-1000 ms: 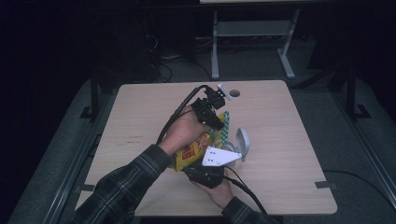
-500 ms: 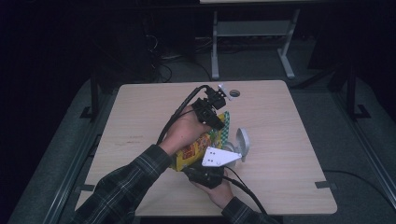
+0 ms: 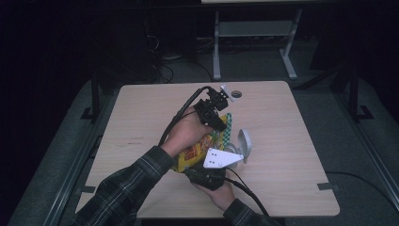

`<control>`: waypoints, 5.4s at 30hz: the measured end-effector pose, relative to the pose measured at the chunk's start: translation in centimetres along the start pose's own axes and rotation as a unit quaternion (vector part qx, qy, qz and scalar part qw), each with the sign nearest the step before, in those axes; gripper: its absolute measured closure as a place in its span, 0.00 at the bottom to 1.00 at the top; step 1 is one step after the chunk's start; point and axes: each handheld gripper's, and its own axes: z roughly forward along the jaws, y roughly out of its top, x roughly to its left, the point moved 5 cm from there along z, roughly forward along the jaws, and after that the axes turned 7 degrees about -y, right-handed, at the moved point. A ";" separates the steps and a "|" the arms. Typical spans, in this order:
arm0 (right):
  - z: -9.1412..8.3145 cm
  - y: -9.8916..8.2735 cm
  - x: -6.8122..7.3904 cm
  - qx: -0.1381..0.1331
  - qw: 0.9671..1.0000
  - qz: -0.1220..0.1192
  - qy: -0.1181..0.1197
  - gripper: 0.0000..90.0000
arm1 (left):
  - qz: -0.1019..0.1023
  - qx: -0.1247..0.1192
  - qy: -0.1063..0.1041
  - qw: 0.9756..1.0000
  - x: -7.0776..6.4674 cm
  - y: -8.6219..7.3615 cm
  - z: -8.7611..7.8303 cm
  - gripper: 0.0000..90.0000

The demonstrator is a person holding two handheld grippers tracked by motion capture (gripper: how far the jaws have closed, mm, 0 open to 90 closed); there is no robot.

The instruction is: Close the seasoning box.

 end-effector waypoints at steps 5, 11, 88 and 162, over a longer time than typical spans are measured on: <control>0.0 0.0 0.0 0.000 1.000 -0.001 0.000 1.00 | -0.001 -0.001 0.000 1.000 0.0 0.0 0.0 1.00; 0.0 0.0 0.0 0.000 1.000 0.000 0.000 1.00 | 0.001 0.001 0.000 1.000 0.0 0.0 0.0 1.00; 1.1 -1.7 0.1 0.042 0.999 -0.005 0.007 1.00 | -0.005 -0.051 -0.033 0.998 -0.5 -2.1 -2.2 1.00; -4.1 -3.5 -3.1 0.129 0.990 -0.011 -0.059 1.00 | -0.005 -0.333 -0.022 0.943 6.9 -18.6 -5.6 0.99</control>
